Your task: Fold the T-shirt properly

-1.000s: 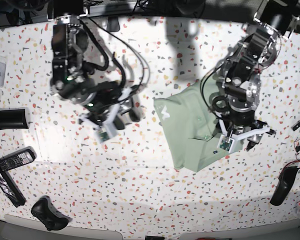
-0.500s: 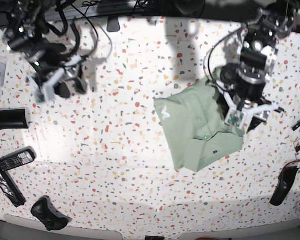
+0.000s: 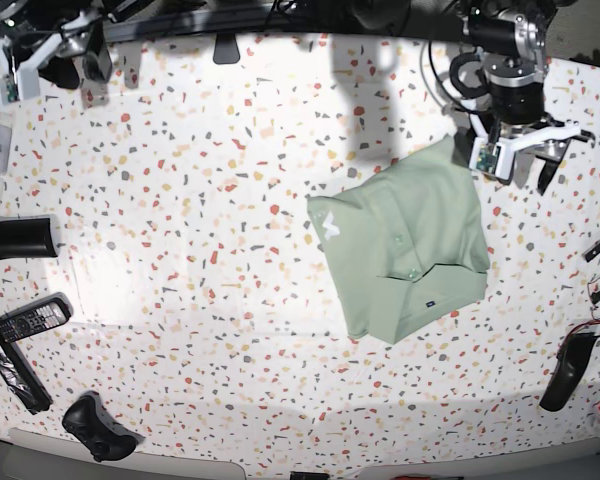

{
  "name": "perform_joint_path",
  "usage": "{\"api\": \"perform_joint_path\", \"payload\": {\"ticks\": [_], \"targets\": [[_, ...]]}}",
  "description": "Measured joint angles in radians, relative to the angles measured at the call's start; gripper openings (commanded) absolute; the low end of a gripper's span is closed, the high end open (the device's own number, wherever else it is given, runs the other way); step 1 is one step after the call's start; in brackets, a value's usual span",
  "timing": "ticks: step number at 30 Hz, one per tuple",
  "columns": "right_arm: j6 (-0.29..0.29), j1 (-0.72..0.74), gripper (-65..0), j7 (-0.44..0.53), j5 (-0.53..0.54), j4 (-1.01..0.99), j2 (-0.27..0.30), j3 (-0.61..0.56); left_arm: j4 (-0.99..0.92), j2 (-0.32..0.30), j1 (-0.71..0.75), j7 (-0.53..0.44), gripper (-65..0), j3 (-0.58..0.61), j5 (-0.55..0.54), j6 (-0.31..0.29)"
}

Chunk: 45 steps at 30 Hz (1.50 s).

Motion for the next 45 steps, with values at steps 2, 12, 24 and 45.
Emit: {"api": "perform_joint_path", "payload": {"ticks": [2, 12, 24, 45], "targets": [[0.0, -0.035, -37.0, 0.0, 0.005, 0.0, 0.0, 0.012, 0.0, 0.0, 0.024, 0.004, -35.8, -0.008, 0.014, 0.012], [0.0, -0.112, -37.0, -0.008, 0.005, 0.0, 0.002, 0.014, 0.0, 0.0, 0.123, -0.031, -35.8, -0.368, -0.103, 0.005], [0.0, -0.112, -37.0, -0.09, 0.009, 0.0, -0.003, 0.014, 0.0, 0.003, 0.353, -0.019, -35.8, -0.748, -0.106, -0.003], [0.0, -0.284, -37.0, -0.003, 0.013, -0.285, -0.013, 0.001, -0.034, 0.025, 0.72, -0.106, -35.9, -0.836, -0.574, -0.376]]}}
